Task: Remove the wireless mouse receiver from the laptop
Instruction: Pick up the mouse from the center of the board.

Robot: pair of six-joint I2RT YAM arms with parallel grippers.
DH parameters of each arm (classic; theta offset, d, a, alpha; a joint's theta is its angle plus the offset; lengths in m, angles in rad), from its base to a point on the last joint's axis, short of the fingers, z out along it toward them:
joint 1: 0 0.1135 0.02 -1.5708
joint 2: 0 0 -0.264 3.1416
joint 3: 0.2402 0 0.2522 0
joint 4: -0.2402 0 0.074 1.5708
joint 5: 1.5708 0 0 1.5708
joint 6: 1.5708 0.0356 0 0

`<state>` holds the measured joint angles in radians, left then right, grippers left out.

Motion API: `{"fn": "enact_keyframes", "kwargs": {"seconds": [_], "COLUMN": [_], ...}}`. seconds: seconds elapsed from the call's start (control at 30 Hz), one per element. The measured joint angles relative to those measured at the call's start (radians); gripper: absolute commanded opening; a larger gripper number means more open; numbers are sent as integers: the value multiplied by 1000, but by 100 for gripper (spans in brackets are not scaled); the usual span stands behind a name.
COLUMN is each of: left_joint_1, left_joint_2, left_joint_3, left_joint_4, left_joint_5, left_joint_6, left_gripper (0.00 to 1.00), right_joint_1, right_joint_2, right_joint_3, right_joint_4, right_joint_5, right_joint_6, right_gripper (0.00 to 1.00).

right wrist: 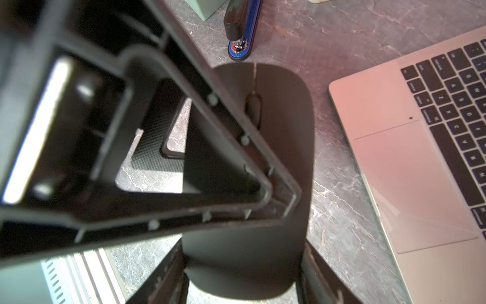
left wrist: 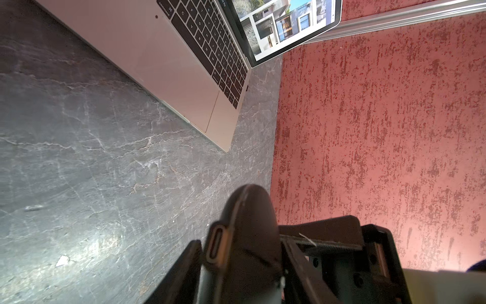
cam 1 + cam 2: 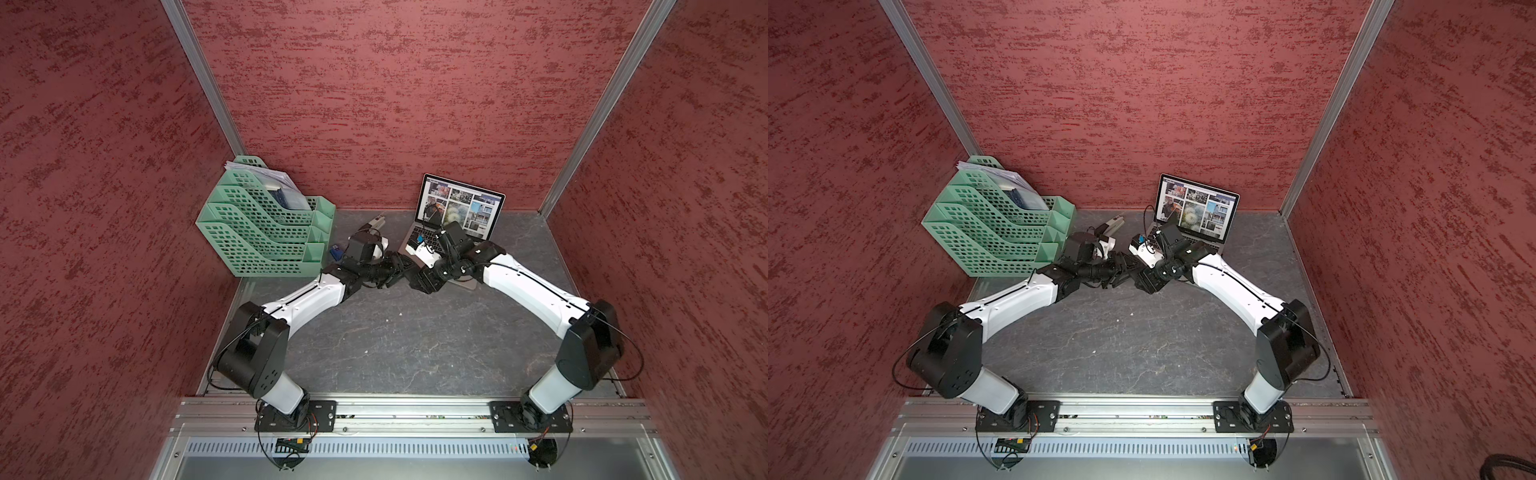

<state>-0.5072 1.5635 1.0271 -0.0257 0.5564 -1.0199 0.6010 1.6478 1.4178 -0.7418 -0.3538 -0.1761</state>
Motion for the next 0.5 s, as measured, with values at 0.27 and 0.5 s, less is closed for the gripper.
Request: {"fn": "enact_keyframes", "kwargs": {"seconds": [0.27,0.5], "left_joint_1": [0,0], "left_joint_2": [0,-1], "left_joint_3": [0,14], "left_joint_4": [0,-8], "left_joint_5": [0,0], "left_joint_6": [7,29], "left_gripper": [42,32], "right_joint_1": [0,0], "right_joint_2": [0,0], "right_joint_3": [0,0], "right_joint_4": [-2,-6], "right_joint_5": [0,0], "right_joint_6": [0,0], "right_gripper": [61,61]}}
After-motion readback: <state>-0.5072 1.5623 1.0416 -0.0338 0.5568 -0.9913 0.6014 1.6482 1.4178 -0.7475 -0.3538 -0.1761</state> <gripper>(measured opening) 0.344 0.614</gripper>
